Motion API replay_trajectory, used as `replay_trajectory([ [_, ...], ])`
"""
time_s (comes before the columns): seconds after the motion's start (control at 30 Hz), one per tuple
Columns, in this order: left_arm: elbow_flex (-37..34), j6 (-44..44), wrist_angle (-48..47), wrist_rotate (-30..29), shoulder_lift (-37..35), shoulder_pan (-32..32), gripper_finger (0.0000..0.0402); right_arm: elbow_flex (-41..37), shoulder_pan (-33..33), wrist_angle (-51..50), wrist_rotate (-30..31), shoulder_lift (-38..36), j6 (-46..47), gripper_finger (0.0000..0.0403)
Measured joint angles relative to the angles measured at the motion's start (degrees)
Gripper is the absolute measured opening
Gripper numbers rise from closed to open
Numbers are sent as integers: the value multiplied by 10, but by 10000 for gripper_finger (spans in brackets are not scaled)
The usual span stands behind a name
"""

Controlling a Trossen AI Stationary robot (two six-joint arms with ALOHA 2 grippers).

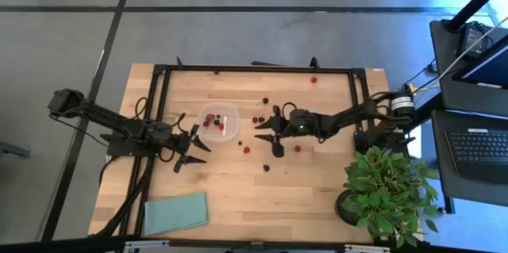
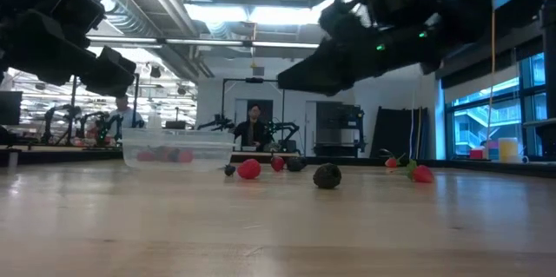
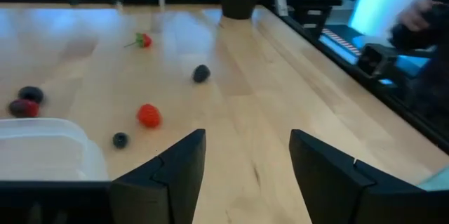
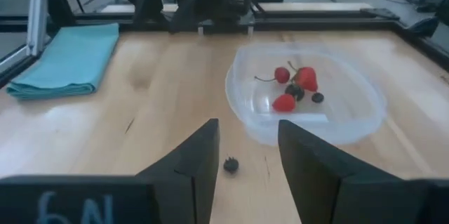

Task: Pick and placing Produce into tupperware
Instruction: Put the raspberry into the transparent container

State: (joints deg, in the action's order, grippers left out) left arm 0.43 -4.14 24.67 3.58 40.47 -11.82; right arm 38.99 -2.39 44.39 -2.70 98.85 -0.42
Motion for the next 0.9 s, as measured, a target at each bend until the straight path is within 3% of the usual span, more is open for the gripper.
replay_trajectory([
  [0.17,0,-2,0,-43,0,-3,199,35,0,-10,-2,59,1,149],
  [0.3,0,-2,0,-45,0,-3,199,43,0,-12,-48,79,2,150],
  [0.47,0,-2,0,-45,0,-3,199,43,0,-11,-62,80,1,155],
  [0.9,0,17,-2,-46,0,-2,199,43,-1,-6,-60,80,53,278],
])
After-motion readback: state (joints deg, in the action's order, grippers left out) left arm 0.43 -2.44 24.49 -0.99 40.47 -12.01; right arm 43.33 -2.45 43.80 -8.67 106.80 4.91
